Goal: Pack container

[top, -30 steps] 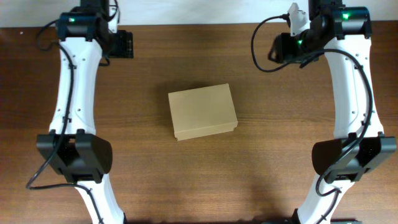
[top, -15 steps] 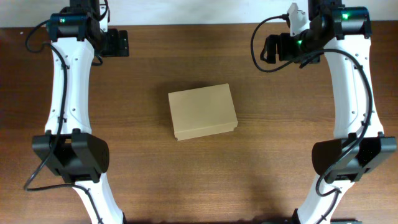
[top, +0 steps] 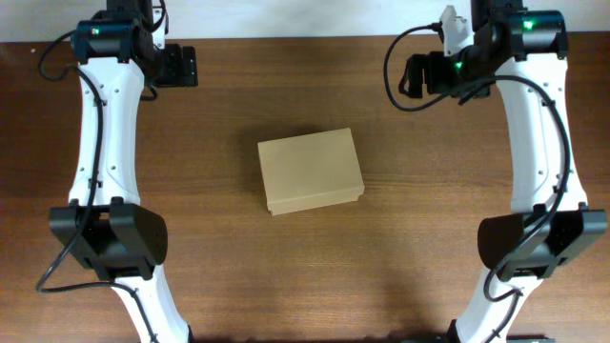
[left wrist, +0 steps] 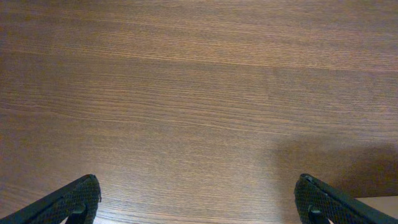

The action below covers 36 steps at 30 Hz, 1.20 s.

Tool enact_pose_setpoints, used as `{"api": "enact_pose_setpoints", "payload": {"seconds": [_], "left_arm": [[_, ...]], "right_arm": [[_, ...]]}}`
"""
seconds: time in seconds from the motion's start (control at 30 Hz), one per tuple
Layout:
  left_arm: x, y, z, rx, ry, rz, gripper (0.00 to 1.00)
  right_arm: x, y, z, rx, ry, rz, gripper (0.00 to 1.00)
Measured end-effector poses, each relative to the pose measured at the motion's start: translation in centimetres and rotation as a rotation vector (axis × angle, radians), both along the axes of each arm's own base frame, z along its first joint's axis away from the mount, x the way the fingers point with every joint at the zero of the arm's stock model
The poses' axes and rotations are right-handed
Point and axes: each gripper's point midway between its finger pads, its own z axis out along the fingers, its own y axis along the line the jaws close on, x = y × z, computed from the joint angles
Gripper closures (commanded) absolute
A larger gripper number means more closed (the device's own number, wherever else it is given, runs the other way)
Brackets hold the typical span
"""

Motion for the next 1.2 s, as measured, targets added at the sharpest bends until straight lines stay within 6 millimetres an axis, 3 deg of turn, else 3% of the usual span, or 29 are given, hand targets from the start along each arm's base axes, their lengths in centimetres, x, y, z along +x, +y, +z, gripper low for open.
{"api": "enact_pose_setpoints", "payload": {"seconds": [0.1, 0.23, 0.3, 0.4, 0.43, 0.5, 0.6, 0.7, 0.73, 1.03, 1.2], "left_arm": [[0.0, 0.0, 0.0, 0.0, 0.0, 0.0, 0.0], [0.0, 0.0, 0.0, 0.0, 0.0, 0.0, 0.01], [0.0, 0.0, 0.0, 0.0, 0.0, 0.0, 0.01], [0.0, 0.0, 0.0, 0.0, 0.0, 0.0, 0.0], [0.0, 0.0, 0.0, 0.001, -0.001, 0.0, 0.0], [0.0, 0.0, 0.0, 0.0, 0.0, 0.001, 0.0], [0.0, 0.0, 0.0, 0.001, 0.0, 0.001, 0.0], [0.0, 0.0, 0.0, 0.003, -0.001, 0.001, 0.0], [0.0, 0.1, 0.0, 0.004, -0.001, 0.002, 0.0], [0.0, 0.1, 0.0, 0.006, 0.0, 0.003, 0.0], [0.0, 0.1, 0.0, 0.006, -0.001, 0.003, 0.0]], "right_arm": [[0.9, 0.6, 2.3, -0.021, -0.12, 0.011, 0.01], [1.8, 2.3, 9.7, -0.015, -0.452, 0.04, 0.01], [0.7, 2.9, 14.0, 0.001, -0.628, 0.049, 0.01], [-3.1, 3.0, 19.0, 0.022, -0.842, 0.054, 0.01], [-4.6, 2.8, 20.1, 0.027, -0.905, 0.051, 0.01], [-7.7, 2.3, 20.4, 0.027, -0.968, 0.042, 0.01], [-11.4, 1.4, 18.6, 0.014, -1.001, 0.021, 0.01], [-14.9, 0.3, 14.3, -0.018, -0.979, -0.011, 0.01], [-16.3, -0.3, 12.0, -0.036, -0.963, -0.029, 0.01], [-21.4, -3.6, 3.3, -0.129, -1.049, -0.165, 0.01], [-22.4, -4.2, -1.3, -0.141, -1.07, -0.192, 0.01]]}}
